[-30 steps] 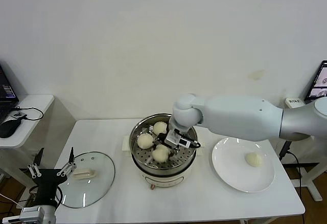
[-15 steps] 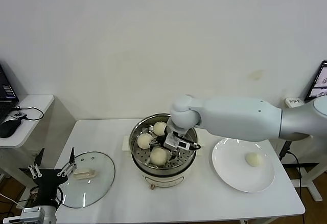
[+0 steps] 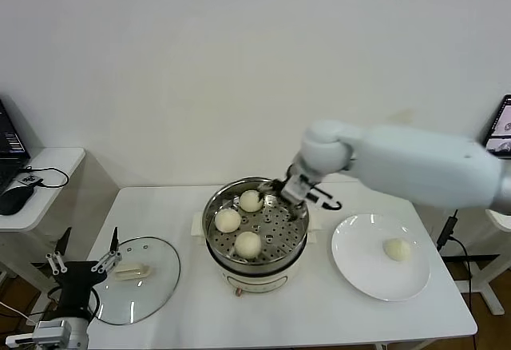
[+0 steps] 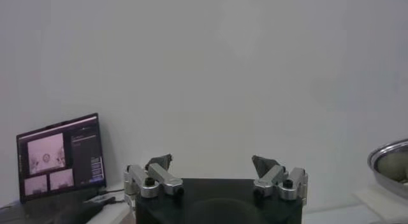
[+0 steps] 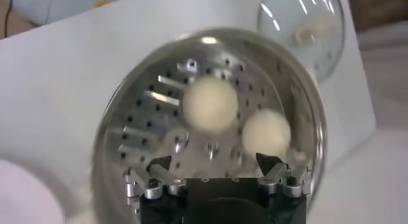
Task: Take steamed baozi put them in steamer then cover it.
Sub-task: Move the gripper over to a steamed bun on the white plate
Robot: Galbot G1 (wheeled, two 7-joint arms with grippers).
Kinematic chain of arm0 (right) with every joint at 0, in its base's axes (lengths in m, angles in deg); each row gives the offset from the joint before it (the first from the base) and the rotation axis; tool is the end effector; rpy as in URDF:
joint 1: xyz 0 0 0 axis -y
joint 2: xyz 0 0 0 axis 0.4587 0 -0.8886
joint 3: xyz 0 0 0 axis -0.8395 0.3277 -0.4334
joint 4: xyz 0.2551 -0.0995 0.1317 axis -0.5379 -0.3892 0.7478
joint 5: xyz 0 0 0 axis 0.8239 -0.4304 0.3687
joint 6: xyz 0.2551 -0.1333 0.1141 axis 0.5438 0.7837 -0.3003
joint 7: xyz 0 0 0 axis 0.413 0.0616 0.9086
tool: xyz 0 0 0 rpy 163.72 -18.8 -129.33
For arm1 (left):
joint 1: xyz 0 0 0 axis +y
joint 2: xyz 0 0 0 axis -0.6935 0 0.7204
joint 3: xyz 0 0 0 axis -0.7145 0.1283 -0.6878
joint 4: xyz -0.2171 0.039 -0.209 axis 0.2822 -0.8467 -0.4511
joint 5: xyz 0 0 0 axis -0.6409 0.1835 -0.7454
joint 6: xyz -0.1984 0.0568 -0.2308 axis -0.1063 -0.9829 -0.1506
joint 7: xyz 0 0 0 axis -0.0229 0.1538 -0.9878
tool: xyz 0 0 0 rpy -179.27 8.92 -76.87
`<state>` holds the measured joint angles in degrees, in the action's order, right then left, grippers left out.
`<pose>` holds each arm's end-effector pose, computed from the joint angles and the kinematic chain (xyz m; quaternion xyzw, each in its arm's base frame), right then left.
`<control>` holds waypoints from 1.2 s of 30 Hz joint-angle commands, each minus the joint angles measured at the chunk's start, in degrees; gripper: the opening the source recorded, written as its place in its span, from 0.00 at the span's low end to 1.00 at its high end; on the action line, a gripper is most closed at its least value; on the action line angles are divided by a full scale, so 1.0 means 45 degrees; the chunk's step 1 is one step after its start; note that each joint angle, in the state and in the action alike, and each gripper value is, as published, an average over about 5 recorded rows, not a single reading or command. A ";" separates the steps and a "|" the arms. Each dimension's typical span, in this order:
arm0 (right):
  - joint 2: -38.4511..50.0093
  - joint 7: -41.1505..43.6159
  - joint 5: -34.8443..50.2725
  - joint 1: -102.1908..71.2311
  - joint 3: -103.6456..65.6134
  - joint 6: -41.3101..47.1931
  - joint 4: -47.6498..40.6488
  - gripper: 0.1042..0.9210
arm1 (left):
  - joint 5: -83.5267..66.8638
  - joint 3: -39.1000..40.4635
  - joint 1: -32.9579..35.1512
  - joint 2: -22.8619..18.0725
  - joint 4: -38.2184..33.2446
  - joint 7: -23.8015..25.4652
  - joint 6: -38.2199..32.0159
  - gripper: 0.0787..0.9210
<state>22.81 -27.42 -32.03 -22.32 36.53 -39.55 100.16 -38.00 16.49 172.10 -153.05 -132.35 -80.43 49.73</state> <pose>0.4195 0.0330 -0.0290 0.5986 -0.3681 0.7034 0.1070 0.1326 0.1012 -0.2224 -0.0799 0.9870 0.1368 0.0285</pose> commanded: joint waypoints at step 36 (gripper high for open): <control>0.5405 -0.0233 -0.4012 -1.3813 -1.1777 0.2362 -0.3336 0.88 | 0.0264 0.0366 -0.0010 0.0358 0.0131 0.0064 0.0155 0.88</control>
<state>50.01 -27.91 -46.41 -74.88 -8.65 -27.72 91.18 -36.87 18.11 171.97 -151.47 -131.67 -80.16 50.43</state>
